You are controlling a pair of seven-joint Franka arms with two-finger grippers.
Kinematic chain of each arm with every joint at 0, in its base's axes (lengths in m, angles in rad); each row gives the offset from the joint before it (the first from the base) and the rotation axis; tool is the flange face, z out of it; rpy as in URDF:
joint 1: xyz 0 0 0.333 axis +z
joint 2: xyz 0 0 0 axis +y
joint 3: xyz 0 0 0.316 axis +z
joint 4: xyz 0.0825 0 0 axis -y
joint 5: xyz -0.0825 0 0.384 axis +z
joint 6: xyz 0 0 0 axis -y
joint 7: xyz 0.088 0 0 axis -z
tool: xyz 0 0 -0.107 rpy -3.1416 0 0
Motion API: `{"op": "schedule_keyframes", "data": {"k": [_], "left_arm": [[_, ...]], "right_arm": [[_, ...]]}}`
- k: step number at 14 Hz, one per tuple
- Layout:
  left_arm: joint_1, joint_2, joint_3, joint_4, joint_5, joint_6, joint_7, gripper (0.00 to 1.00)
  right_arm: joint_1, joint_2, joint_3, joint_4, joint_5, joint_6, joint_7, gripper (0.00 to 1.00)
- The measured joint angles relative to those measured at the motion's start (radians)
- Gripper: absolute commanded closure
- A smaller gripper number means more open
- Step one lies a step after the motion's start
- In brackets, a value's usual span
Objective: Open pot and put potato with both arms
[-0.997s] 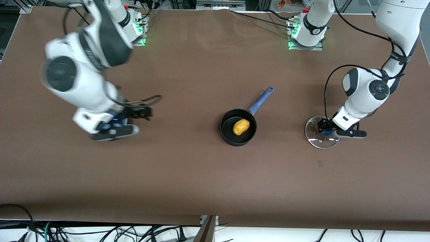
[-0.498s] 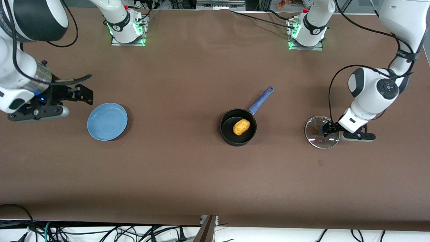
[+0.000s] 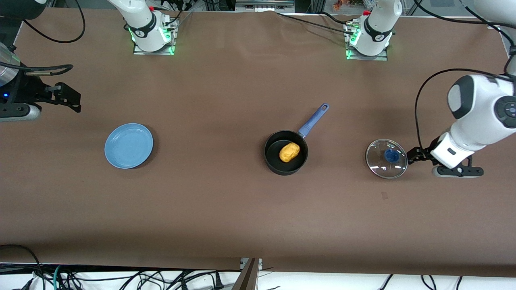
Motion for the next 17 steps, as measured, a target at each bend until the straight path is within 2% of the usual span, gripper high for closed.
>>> {"op": "schedule_keyframes", "data": {"k": [2,5,6,13,17], "left_arm": [[-0.001,-0.002,-0.011,0.099,-0.023,-0.145,-0.012,0.13],[0.0,-0.006,-0.012,0.254,-0.053,-0.36,-0.014,0.0],[0.0,-0.006,-0.012,0.297,-0.054,-0.411,-0.015,0.0],[0.004,-0.007,-0.008,0.477,-0.054,-0.621,-0.017,0.0],[0.002,-0.035,-0.007,0.508,-0.054,-0.651,-0.017,0.0]], "right_arm": [[0.0,0.001,0.0,-0.012,0.0,-0.001,-0.001,0.0],[0.0,0.001,0.001,-0.016,0.001,-0.015,-0.004,0.0],[0.0,0.002,0.001,-0.016,0.001,-0.021,-0.005,0.0],[0.0,0.007,0.001,-0.016,0.001,-0.023,-0.026,0.0],[0.001,0.007,0.002,-0.015,0.001,-0.023,-0.029,0.0]]}}
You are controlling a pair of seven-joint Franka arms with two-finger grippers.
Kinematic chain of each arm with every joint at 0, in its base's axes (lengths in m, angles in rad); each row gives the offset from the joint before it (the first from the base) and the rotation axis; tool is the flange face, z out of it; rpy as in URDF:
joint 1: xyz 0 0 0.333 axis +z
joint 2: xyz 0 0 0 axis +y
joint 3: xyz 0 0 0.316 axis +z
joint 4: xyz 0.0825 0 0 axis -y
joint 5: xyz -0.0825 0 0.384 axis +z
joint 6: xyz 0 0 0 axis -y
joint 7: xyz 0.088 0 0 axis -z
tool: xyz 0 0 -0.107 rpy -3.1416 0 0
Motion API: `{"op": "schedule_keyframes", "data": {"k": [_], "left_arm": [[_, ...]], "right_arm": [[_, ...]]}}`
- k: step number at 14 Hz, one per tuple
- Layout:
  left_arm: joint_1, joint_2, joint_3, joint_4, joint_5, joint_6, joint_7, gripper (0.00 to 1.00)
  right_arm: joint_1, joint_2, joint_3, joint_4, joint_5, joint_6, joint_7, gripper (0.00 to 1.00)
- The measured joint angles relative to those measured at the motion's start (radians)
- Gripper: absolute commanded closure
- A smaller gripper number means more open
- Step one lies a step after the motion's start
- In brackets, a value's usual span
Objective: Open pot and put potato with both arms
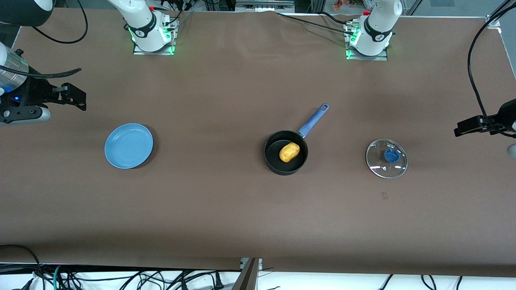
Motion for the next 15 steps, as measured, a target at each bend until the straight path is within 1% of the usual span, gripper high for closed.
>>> {"op": "schedule_keyframes", "data": {"k": [2,3,5,7,9,11,13,15], "left_arm": [[-0.029,-0.022,0.02,0.0,-0.002,-0.003,0.0,0.0],[-0.061,-0.035,0.044,0.0,-0.009,-0.005,-0.002,0.0],[-0.142,-0.057,0.106,-0.001,-0.043,-0.01,-0.008,0.0],[-0.24,-0.084,0.185,-0.019,-0.064,-0.012,-0.01,0.0],[-0.304,-0.114,0.243,-0.057,-0.104,0.003,-0.013,0.0],[-0.345,-0.148,0.284,-0.112,-0.128,0.03,-0.013,0.0],[-0.37,-0.187,0.299,-0.173,-0.131,0.058,-0.013,0.0],[-0.404,-0.221,0.324,-0.213,-0.131,0.067,-0.013,0.0]], "right_arm": [[0.001,0.0,0.002,0.0,0.0,0.0,0.0,0.0],[0.001,0.0,0.002,0.0,0.0,0.0,0.0,0.0],[0.001,0.001,0.002,0.0,0.0,0.0,-0.001,0.0],[0.001,0.001,0.002,0.0,0.0,0.0,-0.001,0.0],[0.001,0.002,0.002,0.0,0.0,0.0,-0.001,0.0],[0.001,0.002,0.002,0.0,0.0,0.0,-0.001,0.0],[0.001,0.002,0.002,0.0,0.0,0.0,-0.001,0.0],[0.001,0.002,0.002,0.0,0.0,0.0,-0.001,0.0]]}}
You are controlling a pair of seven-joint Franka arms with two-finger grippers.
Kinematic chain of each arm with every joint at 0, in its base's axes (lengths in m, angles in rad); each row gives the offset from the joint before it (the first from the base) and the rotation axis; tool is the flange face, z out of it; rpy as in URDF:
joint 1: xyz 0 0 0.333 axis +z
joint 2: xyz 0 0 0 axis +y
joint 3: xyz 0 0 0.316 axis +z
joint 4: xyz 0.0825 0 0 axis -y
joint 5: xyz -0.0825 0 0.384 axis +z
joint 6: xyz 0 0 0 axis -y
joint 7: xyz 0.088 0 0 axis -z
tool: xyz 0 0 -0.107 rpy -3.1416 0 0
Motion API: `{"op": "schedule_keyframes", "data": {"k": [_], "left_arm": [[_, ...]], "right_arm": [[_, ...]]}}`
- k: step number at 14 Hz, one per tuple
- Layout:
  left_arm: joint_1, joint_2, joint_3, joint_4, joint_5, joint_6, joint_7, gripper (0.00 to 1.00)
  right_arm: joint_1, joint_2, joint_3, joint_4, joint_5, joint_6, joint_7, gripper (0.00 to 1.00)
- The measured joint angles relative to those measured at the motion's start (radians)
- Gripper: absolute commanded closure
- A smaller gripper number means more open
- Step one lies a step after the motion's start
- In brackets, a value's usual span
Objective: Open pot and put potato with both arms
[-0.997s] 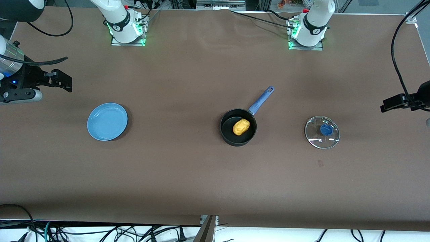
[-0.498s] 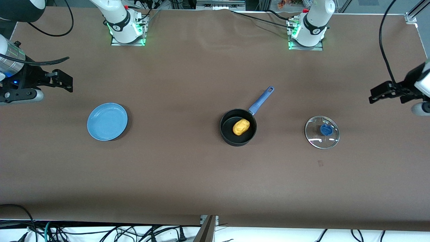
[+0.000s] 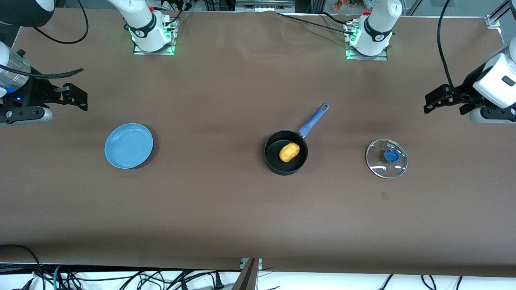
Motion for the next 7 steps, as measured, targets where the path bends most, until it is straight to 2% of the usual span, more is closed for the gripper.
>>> {"op": "schedule_keyframes", "data": {"k": [3,7], "left_arm": [[-0.041,-0.026,0.043,-0.021,0.0,0.005,0.0,0.0],[-0.044,-0.028,0.046,-0.022,0.0,0.014,0.0,0.0]], "right_arm": [[0.0,0.0,0.0,0.0,0.0,0.0,0.0,0.0],[0.0,0.0,0.0,0.0,0.0,0.0,0.0,0.0]]}}
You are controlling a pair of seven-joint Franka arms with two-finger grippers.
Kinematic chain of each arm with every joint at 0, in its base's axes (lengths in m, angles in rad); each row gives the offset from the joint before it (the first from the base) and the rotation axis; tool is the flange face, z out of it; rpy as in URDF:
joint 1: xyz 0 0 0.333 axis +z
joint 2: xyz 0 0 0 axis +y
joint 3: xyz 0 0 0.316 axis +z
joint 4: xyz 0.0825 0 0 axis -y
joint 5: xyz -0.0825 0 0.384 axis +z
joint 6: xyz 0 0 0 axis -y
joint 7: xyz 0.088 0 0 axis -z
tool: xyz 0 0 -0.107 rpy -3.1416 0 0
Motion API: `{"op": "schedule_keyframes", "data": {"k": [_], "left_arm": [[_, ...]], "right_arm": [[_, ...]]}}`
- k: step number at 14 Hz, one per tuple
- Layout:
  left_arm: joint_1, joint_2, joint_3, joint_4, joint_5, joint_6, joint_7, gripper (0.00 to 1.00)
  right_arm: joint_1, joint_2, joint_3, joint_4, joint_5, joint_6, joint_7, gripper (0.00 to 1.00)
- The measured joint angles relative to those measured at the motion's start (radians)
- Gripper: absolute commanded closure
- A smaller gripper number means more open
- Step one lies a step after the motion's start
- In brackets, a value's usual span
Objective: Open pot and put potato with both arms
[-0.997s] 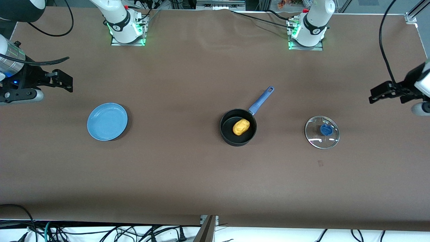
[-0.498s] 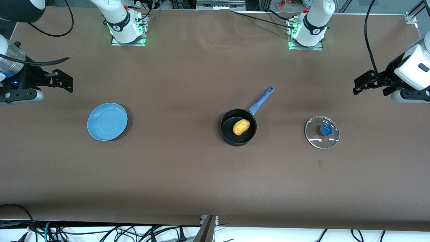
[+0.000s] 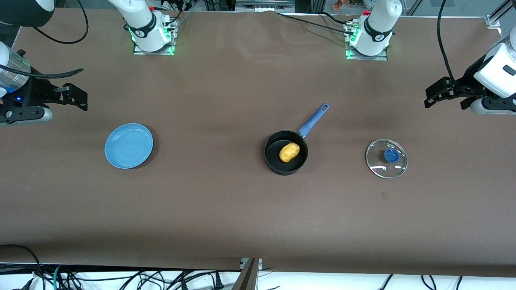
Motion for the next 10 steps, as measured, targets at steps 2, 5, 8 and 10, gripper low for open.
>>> {"op": "schedule_keyframes", "data": {"k": [2,5,8,10], "left_arm": [[-0.004,0.0,-0.001,0.0,0.0,0.0,0.0,0.0],[-0.008,0.0,-0.003,0.0,0.0,0.0,0.0,0.0],[-0.013,0.0,-0.028,-0.002,0.0,0.0,-0.001,0.0],[-0.015,0.0,-0.032,-0.004,0.0,-0.004,-0.002,0.0]], "right_arm": [[0.0,0.0,0.0,0.0,0.003,0.0,0.0,0.0],[0.0,0.0,0.0,0.0,0.017,0.0,0.0,0.0],[-0.001,0.0,0.0,0.0,0.029,0.0,0.0,0.0],[-0.001,0.0,0.0,0.0,0.03,0.001,0.0,0.0]]}}
